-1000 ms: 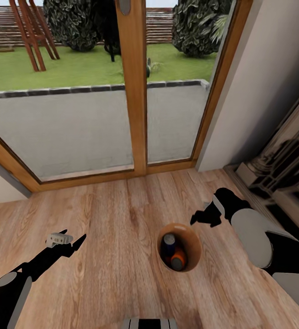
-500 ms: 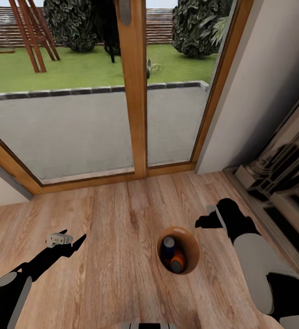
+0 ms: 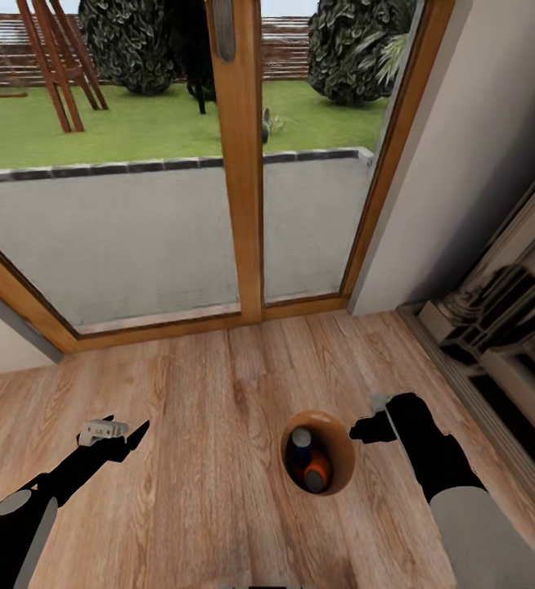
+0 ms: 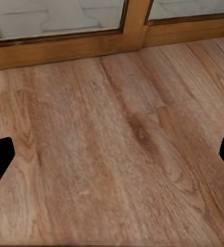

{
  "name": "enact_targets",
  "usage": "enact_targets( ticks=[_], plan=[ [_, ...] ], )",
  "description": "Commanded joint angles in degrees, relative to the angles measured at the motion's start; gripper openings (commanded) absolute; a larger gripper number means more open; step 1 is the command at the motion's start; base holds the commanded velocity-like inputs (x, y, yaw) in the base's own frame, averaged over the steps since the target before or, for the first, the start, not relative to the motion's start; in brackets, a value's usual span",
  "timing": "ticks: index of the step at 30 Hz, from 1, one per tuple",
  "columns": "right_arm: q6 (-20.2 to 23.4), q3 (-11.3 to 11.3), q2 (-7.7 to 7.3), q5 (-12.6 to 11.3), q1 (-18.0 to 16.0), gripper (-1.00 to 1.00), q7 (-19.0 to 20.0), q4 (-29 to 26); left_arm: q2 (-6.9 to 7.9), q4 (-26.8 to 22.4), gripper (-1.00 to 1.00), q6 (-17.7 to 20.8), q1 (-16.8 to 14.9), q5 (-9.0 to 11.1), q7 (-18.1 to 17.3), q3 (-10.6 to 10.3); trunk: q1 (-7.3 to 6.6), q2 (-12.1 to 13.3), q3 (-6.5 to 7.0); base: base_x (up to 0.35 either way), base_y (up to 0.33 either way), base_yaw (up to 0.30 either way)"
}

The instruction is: Put the three can of soda from the living room inside the tash can in the kitchen.

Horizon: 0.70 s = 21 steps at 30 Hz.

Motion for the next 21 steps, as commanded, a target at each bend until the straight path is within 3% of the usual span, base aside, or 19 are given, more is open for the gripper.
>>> enact_targets(
  ticks=[1, 5, 10, 11, 15, 16, 18, 21],
  plan=[
    [-0.1, 0.8, -0.06, 0.0, 2.6, 1.0, 0.2, -2.9, 0.01, 0.3, 1.0, 0.0, 0.0, 0.0, 0.4, 0.0, -0.23, 0.4, 0.19, 0.0, 0.0, 0.0],
    [-0.2, 4.8, -0.15, 0.1, 11.3, 1.0, 0.5, -11.6, 0.02, 1.8, 1.0, -0.4, 0.0, 0.0, 1.6, 0.0, -1.1, 2.0, 0.9, 0.0, 0.0, 0.0],
    [-0.4, 6.7, -0.18, 0.2, 17.3, 1.0, 0.5, -15.6, -0.04, 4.5, 1.0, -1.2, 0.0, 0.1, 3.9, 0.0, -2.2, 4.0, 1.8, 0.0, 0.0, 0.0],
    [-1.5, 7.0, -0.59, 0.2, 19.6, 1.0, 0.6, -16.5, -0.05, 6.1, 1.0, -2.8, 0.0, 0.0, 5.6, 0.0, -2.42, 4.4, 1.98, 0.0, 0.0, 0.0],
    [-5.1, 7.0, -1.79, -0.1, 22.6, 1.0, 0.7, -16.8, -0.02, 10.6, 1.0, -4.7, 0.0, 0.1, 7.6, 0.0, -3.3, 6.0, 2.7, 0.0, 0.0, 0.0],
    [-7.2, 6.8, -2.69, -0.4, 25.3, 1.0, 0.7, -16.8, 0.0, 15.6, 1.0, -5.3, 0.0, 0.1, 8.3, 0.0, -3.52, 6.4, 2.88, 0.0, 0.0, 0.0],
    [-8.3, 6.4, -3.37, -0.5, 27.0, 1.0, 0.8, -16.6, 0.01, 18.8, 1.0, -5.6, 0.0, 0.1, 8.8, 0.0, -3.96, 7.2, 3.24, 0.0, 0.0, 0.0],
    [-11.9, 3.8, -4.38, -1.0, 30.1, 1.0, 0.9, -15.7, 0.16, 26.6, 1.0, -6.3, 0.0, 0.1, 10.8, 0.1, -4.62, 8.4, 3.78, 0.0, 0.0, 0.0]
  ],
)
